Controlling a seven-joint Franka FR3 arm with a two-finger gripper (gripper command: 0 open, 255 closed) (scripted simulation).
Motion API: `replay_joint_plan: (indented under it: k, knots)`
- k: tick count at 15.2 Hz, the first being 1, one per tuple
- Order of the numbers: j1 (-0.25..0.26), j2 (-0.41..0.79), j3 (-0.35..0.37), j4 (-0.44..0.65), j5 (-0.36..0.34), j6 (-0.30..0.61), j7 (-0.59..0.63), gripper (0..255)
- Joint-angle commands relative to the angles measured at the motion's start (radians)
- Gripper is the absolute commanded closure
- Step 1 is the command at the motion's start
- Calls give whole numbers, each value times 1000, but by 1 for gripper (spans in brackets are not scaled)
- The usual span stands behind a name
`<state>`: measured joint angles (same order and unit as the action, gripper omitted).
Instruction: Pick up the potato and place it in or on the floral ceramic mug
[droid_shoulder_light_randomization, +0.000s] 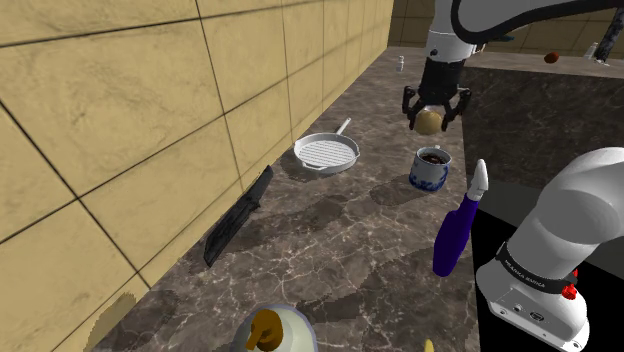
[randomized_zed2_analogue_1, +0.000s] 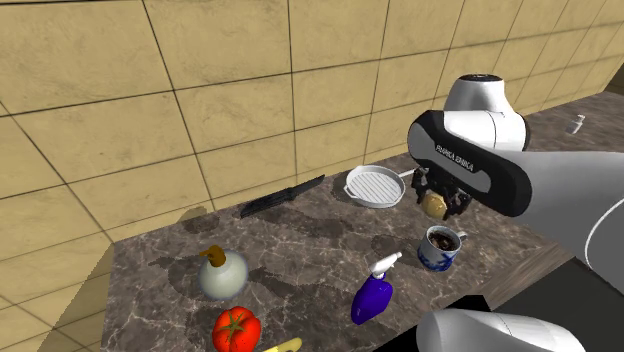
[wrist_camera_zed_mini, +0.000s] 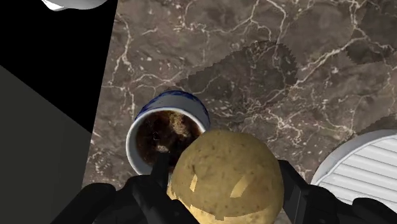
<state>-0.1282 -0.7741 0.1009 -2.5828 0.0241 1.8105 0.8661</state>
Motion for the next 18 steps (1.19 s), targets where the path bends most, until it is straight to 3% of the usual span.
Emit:
replay_joint_plan:
  k: [1,3,18]
  knots:
    - [-24,-31,-48,-23,-33,-6,-53,255]
    - [-50,-61,-98,-41,-70,-16,-107,255]
    - [-52,-32,-99,-206,-74,176,-99,255]
